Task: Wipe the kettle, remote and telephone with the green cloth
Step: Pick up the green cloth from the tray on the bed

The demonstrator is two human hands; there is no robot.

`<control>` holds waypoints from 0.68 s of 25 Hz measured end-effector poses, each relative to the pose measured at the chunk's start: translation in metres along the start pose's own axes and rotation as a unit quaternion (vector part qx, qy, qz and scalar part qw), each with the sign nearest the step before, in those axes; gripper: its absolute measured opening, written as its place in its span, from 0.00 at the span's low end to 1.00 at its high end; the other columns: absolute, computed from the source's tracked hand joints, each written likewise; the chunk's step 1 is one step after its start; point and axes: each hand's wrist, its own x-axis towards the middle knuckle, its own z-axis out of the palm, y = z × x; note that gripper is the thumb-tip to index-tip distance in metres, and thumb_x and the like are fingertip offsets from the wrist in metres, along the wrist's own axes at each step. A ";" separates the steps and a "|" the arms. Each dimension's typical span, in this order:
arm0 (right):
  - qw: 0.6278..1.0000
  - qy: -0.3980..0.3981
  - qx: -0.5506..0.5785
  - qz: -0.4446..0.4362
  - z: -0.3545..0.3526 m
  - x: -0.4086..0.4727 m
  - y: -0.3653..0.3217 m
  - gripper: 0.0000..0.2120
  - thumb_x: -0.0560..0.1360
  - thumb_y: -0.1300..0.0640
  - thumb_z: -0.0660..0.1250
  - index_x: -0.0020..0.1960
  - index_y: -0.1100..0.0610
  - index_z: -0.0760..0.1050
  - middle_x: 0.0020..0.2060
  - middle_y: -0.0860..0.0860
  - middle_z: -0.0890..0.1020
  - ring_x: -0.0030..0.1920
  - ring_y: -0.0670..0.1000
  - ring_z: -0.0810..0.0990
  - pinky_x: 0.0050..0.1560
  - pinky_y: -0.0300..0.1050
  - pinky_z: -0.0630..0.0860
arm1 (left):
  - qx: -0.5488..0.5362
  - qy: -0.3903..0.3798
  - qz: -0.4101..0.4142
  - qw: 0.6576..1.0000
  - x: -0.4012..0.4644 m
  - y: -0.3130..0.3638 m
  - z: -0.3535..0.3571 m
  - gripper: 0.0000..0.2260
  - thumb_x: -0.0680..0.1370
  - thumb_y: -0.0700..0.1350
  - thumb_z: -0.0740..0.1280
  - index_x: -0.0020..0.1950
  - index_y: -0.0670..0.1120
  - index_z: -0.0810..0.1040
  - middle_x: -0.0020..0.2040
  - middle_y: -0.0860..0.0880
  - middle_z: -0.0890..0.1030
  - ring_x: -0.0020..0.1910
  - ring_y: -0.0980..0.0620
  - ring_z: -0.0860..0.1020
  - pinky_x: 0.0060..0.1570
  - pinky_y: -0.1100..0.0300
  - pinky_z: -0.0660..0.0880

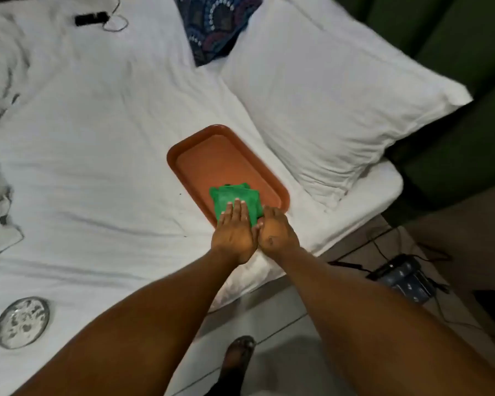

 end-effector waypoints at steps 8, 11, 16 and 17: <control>0.983 0.024 0.099 0.150 0.046 0.091 0.000 0.29 0.72 0.53 0.70 0.66 0.65 0.65 0.64 0.63 0.73 0.65 0.63 0.72 0.67 0.52 0.69 | -0.234 0.062 -0.243 0.939 0.082 -0.036 0.001 0.32 0.76 0.47 0.68 0.76 0.37 0.61 0.71 0.36 0.69 0.70 0.36 0.71 0.69 0.49 0.71; 0.961 -0.020 0.193 0.195 0.046 0.106 0.005 0.27 0.72 0.56 0.71 0.66 0.64 0.67 0.63 0.61 0.76 0.63 0.61 0.75 0.65 0.48 0.71 | -0.332 0.058 -0.292 0.895 0.098 -0.043 -0.004 0.27 0.73 0.45 0.72 0.69 0.39 0.70 0.64 0.39 0.79 0.63 0.39 0.78 0.61 0.52 0.76; 0.900 0.004 0.383 0.209 0.017 0.073 0.027 0.15 0.71 0.58 0.71 0.57 0.58 0.77 0.53 0.56 0.83 0.53 0.58 0.82 0.56 0.52 0.80 | -0.563 0.039 -0.272 0.780 0.081 -0.018 -0.022 0.11 0.67 0.34 0.75 0.46 0.44 0.79 0.43 0.43 0.85 0.37 0.48 0.84 0.28 0.62 0.78; 0.880 0.015 0.425 0.210 0.009 0.057 0.038 0.13 0.71 0.58 0.71 0.56 0.55 0.78 0.52 0.56 0.84 0.51 0.57 0.82 0.54 0.54 0.81 | -0.595 0.020 -0.253 0.762 0.074 -0.003 -0.024 0.11 0.67 0.32 0.74 0.46 0.43 0.79 0.42 0.41 0.86 0.36 0.47 0.86 0.27 0.60 0.80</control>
